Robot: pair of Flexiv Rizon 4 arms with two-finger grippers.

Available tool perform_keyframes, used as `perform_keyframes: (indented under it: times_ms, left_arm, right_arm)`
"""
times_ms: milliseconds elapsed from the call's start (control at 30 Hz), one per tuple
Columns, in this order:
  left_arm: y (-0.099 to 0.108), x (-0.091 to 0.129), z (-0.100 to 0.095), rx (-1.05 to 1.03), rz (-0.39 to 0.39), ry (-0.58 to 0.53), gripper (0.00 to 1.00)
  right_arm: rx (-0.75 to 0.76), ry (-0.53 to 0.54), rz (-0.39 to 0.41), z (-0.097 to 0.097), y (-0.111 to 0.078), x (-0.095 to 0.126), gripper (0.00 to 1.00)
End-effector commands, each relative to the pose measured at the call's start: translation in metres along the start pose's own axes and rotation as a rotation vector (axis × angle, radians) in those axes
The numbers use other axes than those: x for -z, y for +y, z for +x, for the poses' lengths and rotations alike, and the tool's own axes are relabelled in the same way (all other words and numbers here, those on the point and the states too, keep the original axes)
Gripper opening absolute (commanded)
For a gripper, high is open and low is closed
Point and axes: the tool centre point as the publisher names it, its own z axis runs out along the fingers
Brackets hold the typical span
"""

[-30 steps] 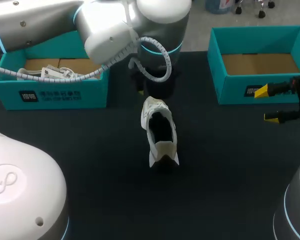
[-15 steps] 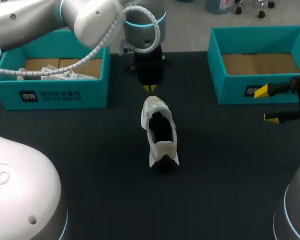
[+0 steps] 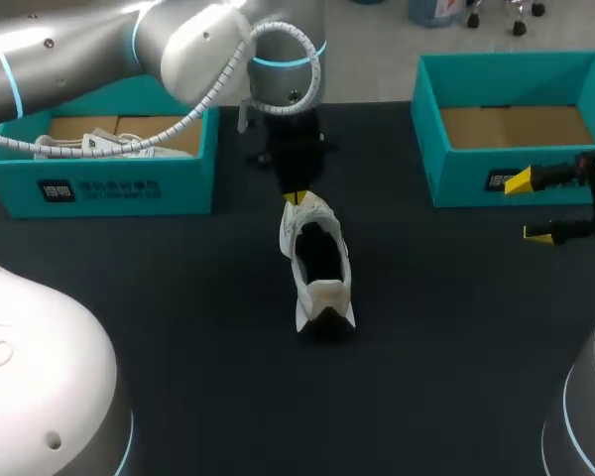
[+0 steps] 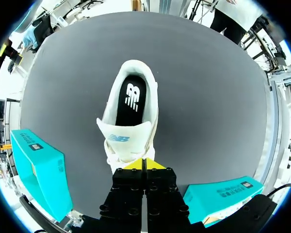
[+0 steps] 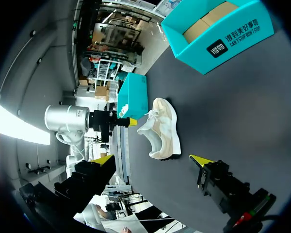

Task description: Take the shoe out of the shoebox, open the shoe tongue, remove and reinsert the insole, then place the shoe into the shoebox

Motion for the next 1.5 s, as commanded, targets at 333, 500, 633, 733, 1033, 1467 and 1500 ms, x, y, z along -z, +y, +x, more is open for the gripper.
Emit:
perform_keyframes:
  times_ms: [333, 500, 633, 733, 1033, 1467, 1500]
  left_arm:
    - [-0.017, -0.04, -0.006, -0.007, 0.054, 0.019, 0.0]
    - [-0.016, -0.019, -0.007, -0.02, 0.006, 0.012, 0.0]
    - [-0.007, -0.006, -0.017, -0.015, -0.027, -0.011, 0.0]
    - [-0.002, -0.007, -0.032, -0.021, -0.025, -0.024, 0.0]
    - [-0.019, -0.02, -0.043, -0.107, 0.016, 0.006, 0.0]
    - [-0.027, -0.018, -0.035, -0.096, 0.011, 0.023, 0.0]
    - [-0.027, -0.02, -0.04, -0.096, 0.015, 0.013, 0.0]
  right_arm:
    - [-0.001, -0.005, -0.001, 0.001, -0.001, 0.0, 1.0]
    - [-0.001, -0.005, -0.001, 0.001, -0.001, 0.0, 1.0]
    - [-0.001, -0.005, -0.001, 0.001, -0.001, 0.0, 1.0]
    - [-0.001, -0.005, -0.001, 0.001, -0.001, 0.0, 1.0]
    - [-0.001, -0.005, -0.001, 0.001, -0.001, 0.0, 1.0]
    - [-0.001, -0.005, -0.001, 0.001, -0.001, 0.0, 1.0]
    - [-0.001, -0.005, -0.001, 0.001, -0.001, 0.0, 1.0]
